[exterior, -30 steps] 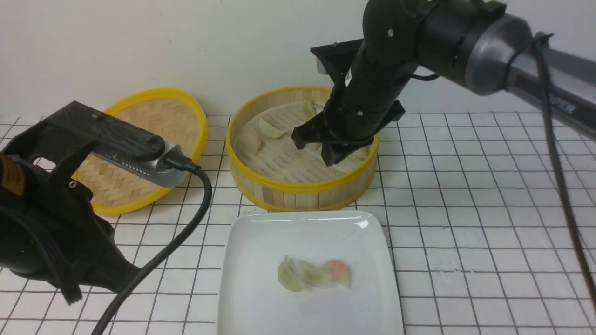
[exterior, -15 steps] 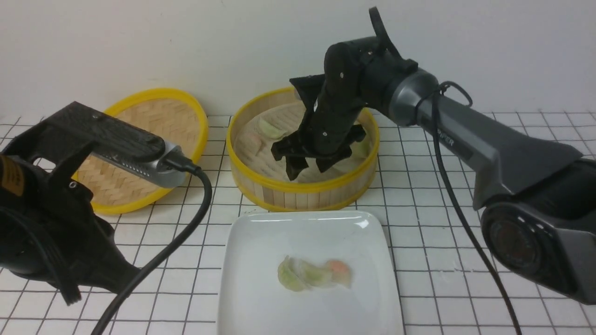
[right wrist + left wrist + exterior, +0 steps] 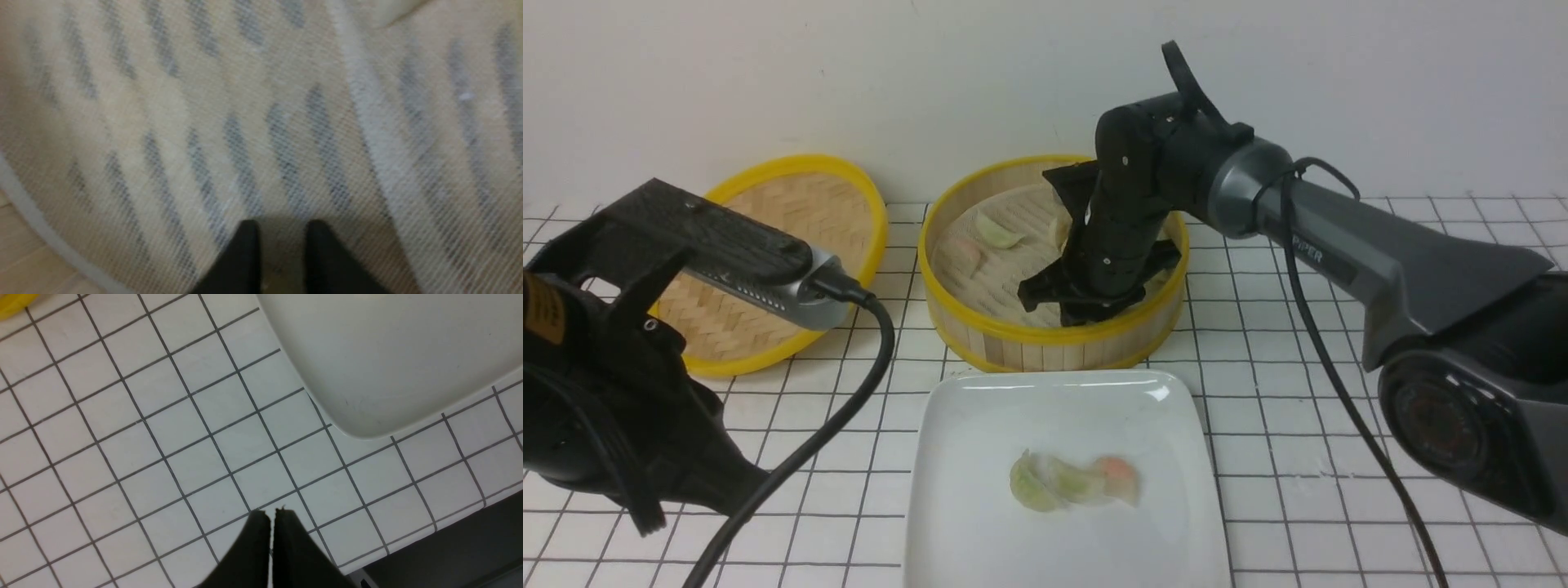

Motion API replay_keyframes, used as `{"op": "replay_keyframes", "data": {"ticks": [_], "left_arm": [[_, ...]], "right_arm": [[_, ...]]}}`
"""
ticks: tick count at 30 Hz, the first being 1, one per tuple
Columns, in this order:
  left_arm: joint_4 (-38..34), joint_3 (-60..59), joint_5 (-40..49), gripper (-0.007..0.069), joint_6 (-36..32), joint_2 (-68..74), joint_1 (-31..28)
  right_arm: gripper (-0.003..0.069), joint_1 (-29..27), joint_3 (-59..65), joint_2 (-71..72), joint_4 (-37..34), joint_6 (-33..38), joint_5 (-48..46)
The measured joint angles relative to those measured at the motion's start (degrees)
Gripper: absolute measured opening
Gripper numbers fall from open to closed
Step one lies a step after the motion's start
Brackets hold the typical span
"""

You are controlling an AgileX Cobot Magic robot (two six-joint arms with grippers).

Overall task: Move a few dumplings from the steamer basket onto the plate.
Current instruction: Use the right arm to grab a dumpling from inside the steamer, then use the right arm to put the dumpling into the plate

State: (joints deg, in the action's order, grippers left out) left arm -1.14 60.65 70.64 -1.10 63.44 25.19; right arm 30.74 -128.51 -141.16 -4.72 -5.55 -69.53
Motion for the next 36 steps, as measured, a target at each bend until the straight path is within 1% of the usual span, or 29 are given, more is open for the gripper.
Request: {"op": "replay_keyframes", "data": {"ticks": [2, 7, 14, 19, 25, 28, 31, 36], "left_arm": [[0.00, 0.00, 0.00, -0.0006, 0.00, 0.00, 0.00], [0.00, 0.00, 0.00, -0.0006, 0.00, 0.00, 0.00], [0.00, 0.00, 0.00, -0.0006, 0.00, 0.00, 0.00], [0.00, 0.00, 0.00, -0.0006, 0.00, 0.00, 0.00], [0.17, 0.00, 0.00, -0.0006, -0.75, 0.00, 0.00], [1.14, 0.00, 0.02, -0.0006, -0.81, 0.00, 0.00], [1.50, 0.00, 0.02, -0.0006, -0.81, -0.07, 0.00], [1.71, 0.00, 0.02, -0.0006, -0.98, -0.59, 0.00]], "right_arm": [[0.0036, 0.00, 0.00, 0.00, 0.57, 0.05, 0.17], [0.0000, 0.00, -2.16, 0.75, 2.40, 0.05, -0.62], [-0.0003, 0.00, -3.77, 8.15, 3.66, 0.11, -1.76], [-0.0004, 0.00, -4.04, 9.69, 4.26, 0.23, -1.81], [-0.0003, 0.00, -2.55, 11.35, 0.92, 0.49, -2.21], [-0.0003, 0.12, 5.07, 17.84, -2.15, 0.56, -2.16], [-0.0003, 0.91, 15.42, 24.54, -2.95, 0.67, -2.10], [-0.0003, 2.78, 27.65, 27.31, -3.48, 0.73, -1.16]]}}
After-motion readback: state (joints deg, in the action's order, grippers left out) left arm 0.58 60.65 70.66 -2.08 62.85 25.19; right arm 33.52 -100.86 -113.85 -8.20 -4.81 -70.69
